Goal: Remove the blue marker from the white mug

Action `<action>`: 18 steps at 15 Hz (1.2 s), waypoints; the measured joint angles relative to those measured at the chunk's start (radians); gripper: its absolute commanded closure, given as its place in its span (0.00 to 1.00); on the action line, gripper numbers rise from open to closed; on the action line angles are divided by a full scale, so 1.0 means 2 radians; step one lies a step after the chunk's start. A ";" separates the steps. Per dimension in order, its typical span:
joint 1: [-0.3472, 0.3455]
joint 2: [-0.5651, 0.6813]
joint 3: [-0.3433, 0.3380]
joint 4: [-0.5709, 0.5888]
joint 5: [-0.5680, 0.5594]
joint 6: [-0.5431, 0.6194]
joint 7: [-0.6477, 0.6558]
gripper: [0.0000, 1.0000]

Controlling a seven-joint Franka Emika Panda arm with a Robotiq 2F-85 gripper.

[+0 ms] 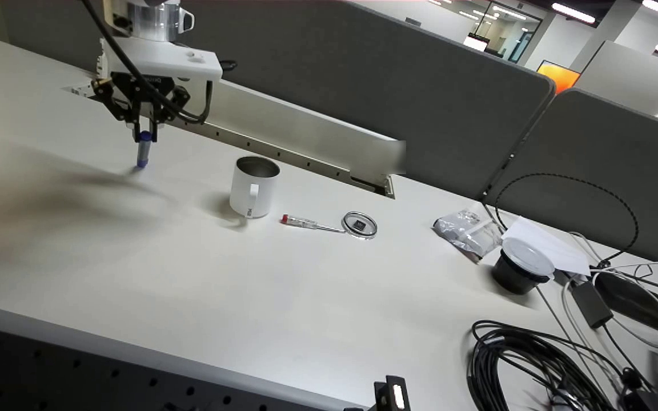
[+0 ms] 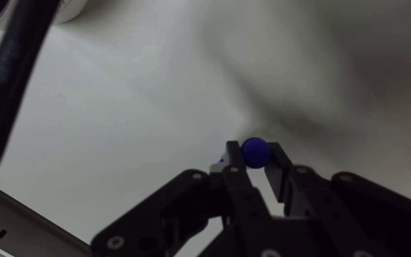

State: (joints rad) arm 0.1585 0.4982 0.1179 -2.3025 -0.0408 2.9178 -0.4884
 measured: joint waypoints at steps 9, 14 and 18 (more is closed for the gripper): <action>-0.016 0.093 -0.018 0.002 -0.049 0.175 0.044 0.92; -0.081 0.116 0.035 0.031 -0.060 0.102 0.048 0.41; -0.098 0.098 0.046 0.044 -0.059 0.080 0.048 0.19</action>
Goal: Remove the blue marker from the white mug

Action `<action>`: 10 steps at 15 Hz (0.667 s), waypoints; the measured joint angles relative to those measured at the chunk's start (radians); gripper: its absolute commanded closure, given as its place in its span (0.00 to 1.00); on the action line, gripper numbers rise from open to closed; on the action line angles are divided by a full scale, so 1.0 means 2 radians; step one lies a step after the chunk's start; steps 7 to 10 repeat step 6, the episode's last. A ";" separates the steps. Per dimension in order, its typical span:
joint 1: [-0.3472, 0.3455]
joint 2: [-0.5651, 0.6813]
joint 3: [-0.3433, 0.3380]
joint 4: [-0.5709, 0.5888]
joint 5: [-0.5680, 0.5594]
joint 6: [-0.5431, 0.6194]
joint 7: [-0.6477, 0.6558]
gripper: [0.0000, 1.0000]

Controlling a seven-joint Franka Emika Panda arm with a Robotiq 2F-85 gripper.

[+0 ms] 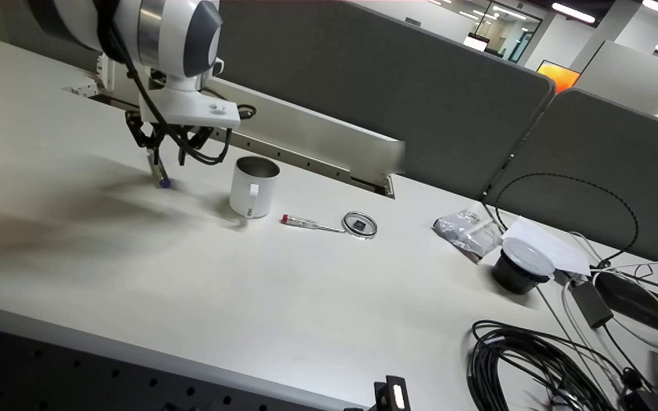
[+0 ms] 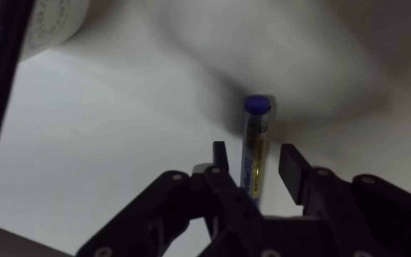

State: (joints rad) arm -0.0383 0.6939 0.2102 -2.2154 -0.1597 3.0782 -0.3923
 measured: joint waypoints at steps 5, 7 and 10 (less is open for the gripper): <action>-0.003 -0.070 -0.001 -0.023 0.000 -0.030 0.000 0.14; -0.004 -0.078 0.000 -0.026 0.000 -0.036 0.000 0.07; -0.004 -0.078 0.000 -0.026 0.000 -0.036 0.000 0.07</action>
